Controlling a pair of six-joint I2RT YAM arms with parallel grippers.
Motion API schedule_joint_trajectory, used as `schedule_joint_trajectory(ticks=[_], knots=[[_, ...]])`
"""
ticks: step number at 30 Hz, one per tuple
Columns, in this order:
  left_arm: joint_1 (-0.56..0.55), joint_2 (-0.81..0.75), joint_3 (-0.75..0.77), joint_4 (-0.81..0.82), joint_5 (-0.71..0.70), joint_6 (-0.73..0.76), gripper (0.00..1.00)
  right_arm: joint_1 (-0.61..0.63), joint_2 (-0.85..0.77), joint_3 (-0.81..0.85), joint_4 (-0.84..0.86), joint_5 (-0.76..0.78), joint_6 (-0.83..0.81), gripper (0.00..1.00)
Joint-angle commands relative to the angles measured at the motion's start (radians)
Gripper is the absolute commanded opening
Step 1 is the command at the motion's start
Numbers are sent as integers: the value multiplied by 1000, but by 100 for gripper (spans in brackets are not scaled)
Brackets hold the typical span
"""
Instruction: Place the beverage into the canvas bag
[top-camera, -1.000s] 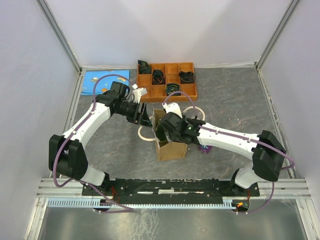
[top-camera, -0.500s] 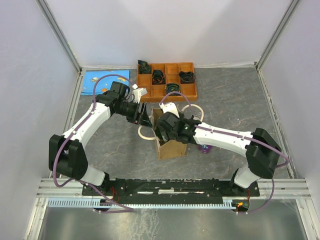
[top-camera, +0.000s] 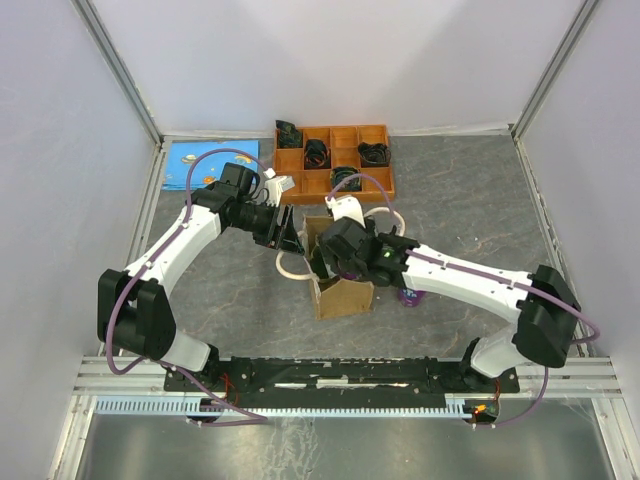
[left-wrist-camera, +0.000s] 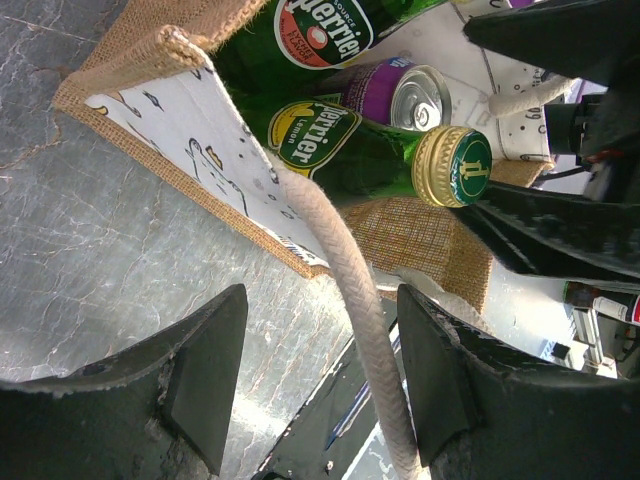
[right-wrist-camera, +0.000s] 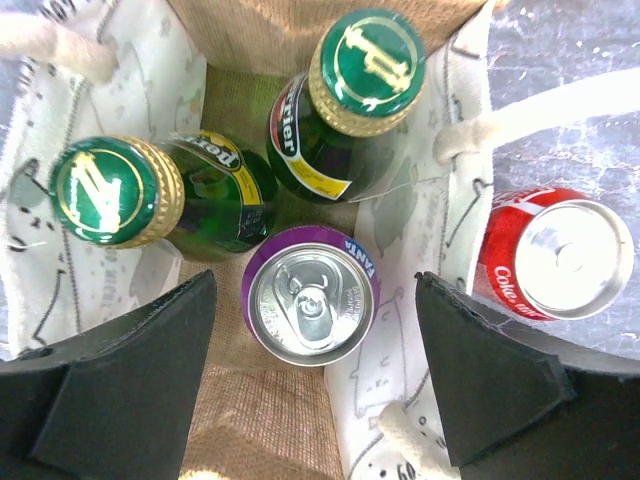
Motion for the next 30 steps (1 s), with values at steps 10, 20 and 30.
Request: schedule_joint_trajectory(ticks=[10,20,30], knots=[[1,-27,31,7,28,40,68,-11,-119,277,-56,177,-59,87],[1,-19,150,22,35,18,69,-359,-32,522,-477,77,32,87],[1,-41,109,22,34,13,69,-541,-31,310,-522,-186,97,90]])
